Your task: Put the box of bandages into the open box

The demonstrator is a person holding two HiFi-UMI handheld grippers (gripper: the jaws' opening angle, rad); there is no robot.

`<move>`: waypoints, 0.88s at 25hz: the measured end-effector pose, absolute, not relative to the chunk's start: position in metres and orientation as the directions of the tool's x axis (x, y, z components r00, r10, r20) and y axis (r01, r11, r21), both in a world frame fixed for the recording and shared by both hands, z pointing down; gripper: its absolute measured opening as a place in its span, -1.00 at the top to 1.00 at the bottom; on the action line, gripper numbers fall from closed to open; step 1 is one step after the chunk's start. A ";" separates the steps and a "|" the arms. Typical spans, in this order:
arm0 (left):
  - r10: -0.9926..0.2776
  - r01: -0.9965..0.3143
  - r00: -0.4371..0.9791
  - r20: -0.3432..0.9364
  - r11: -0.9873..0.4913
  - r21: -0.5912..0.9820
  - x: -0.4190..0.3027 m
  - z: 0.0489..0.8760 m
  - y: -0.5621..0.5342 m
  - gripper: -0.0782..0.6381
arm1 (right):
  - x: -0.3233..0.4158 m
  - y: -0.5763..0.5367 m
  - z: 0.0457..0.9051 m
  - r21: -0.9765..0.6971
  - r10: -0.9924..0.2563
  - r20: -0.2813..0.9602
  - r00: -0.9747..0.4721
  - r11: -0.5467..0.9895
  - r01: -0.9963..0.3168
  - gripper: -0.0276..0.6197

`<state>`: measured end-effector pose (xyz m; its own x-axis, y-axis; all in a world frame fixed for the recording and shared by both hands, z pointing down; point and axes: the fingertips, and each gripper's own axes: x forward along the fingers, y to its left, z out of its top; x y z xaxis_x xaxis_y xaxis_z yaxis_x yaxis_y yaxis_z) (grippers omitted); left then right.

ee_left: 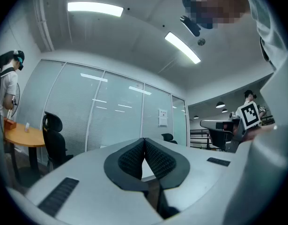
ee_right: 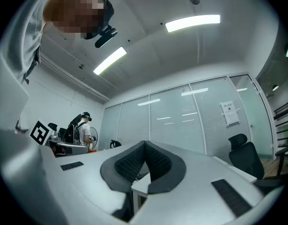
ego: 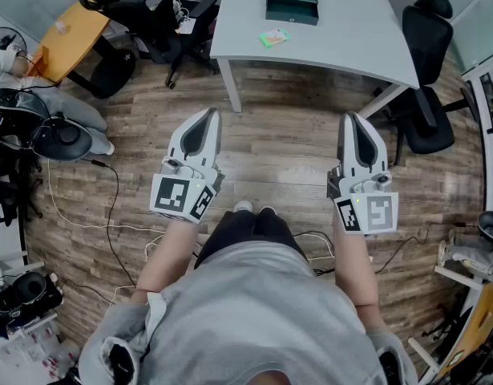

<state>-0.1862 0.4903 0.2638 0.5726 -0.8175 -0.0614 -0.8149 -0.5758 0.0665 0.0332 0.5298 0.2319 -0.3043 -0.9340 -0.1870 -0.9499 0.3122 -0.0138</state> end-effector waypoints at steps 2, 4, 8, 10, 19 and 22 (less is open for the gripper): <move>-0.814 -0.812 0.577 -0.065 -0.580 0.065 -0.185 0.262 0.491 0.73 | 0.033 0.530 0.230 -0.015 -0.935 -0.189 -0.299 0.308 -0.951 0.77; -0.814 -0.812 0.577 -0.068 -0.581 0.063 -0.184 0.262 0.490 0.73 | 0.034 0.529 0.228 -0.027 -0.934 -0.194 -0.299 0.310 -0.950 0.77; -0.822 -0.820 0.565 -0.066 -0.569 0.065 -0.178 0.263 0.488 0.73 | 0.043 0.528 0.223 -0.080 -0.923 -0.230 -0.309 0.334 -0.939 0.76; -0.828 -0.825 0.558 -0.066 -0.561 0.066 -0.175 0.263 0.486 0.73 | 0.047 0.528 0.220 -0.089 -0.915 -0.249 -0.319 0.349 -0.933 0.76; -0.849 -0.846 0.523 -0.075 -0.528 0.074 -0.173 0.263 0.472 0.73 | 0.058 0.509 0.221 -0.122 -0.900 -0.272 -0.340 0.382 -0.916 0.76; -0.850 -0.846 0.521 -0.074 -0.526 0.087 -0.174 0.268 0.455 0.73 | 0.056 0.494 0.221 -0.112 -0.895 -0.276 -0.351 0.393 -0.913 0.76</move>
<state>-0.1742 0.4555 0.2675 0.5210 -0.8504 -0.0736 -0.8461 -0.5259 0.0871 0.0556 0.4937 0.2213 -0.3507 -0.8948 -0.2761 -0.9128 0.3925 -0.1125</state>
